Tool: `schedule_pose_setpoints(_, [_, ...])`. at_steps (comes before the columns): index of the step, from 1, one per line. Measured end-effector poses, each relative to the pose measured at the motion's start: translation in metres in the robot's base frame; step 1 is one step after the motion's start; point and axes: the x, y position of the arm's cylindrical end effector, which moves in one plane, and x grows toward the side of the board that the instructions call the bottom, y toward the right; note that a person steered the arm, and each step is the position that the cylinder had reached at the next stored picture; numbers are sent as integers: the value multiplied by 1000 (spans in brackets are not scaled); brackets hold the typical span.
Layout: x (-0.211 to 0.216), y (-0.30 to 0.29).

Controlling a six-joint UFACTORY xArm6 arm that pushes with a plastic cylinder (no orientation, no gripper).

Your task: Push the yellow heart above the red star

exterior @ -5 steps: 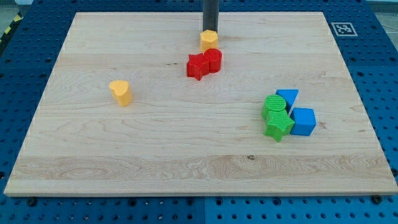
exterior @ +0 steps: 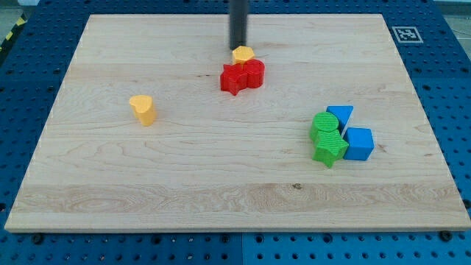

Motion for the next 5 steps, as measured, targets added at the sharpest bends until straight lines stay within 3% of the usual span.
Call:
schedule_pose_setpoints(2, [-7, -88])
schedule_pose_setpoints(5, [0, -135])
